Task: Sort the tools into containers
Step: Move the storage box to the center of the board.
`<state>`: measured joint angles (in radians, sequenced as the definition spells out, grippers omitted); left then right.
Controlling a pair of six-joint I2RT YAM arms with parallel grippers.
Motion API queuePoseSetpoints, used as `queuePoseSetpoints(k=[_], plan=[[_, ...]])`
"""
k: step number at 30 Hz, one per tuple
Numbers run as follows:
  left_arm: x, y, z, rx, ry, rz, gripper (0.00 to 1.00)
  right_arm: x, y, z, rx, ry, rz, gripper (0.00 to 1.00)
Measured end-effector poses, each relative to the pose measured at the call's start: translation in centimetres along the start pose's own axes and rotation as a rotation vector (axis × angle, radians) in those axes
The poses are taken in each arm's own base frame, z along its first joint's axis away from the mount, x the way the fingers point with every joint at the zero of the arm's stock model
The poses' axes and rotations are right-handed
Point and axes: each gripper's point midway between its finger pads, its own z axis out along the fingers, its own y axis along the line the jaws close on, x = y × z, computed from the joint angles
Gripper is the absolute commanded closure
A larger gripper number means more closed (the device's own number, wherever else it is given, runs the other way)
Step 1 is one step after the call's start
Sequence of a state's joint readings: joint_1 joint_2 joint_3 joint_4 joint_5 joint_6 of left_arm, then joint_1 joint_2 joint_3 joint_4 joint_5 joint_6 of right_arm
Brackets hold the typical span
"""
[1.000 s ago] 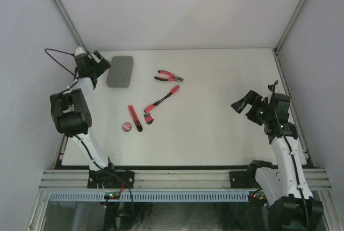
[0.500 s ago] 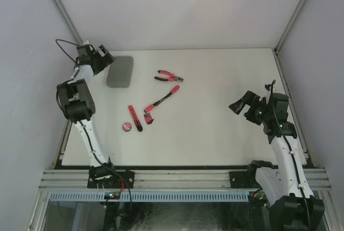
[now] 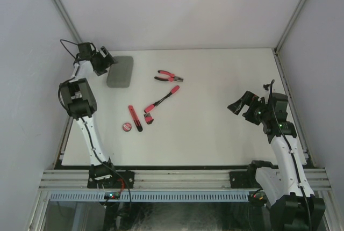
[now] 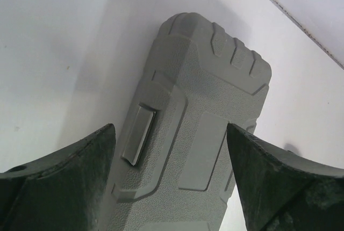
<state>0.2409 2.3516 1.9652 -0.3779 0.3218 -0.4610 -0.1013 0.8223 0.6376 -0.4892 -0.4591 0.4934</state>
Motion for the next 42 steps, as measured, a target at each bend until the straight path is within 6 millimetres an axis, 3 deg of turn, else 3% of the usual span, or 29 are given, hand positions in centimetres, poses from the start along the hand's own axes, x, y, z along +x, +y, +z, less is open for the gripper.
queuePoseSetpoints(k=[19, 29, 33, 42], plan=[[0.0, -0.7, 0.1, -0.027, 0.099, -0.102, 0.24, 0.3, 0.4, 0.0, -0.02, 0.017, 0.0, 0.03], [2.2, 1.0, -1.0, -0.119, 0.193, -0.096, 0.24, 0.3, 0.7, 0.0, -0.04, 0.02, -0.003, 0.03], [2.9, 1.5, -1.2, -0.145, 0.215, -0.074, 0.29, 0.4, 0.9, 0.0, -0.047, 0.023, -0.003, 0.03], [4.1, 0.9, -1.7, -0.149, 0.243, -0.007, 0.36, 0.4, 0.9, 0.0, -0.05, 0.025, -0.003, 0.03]])
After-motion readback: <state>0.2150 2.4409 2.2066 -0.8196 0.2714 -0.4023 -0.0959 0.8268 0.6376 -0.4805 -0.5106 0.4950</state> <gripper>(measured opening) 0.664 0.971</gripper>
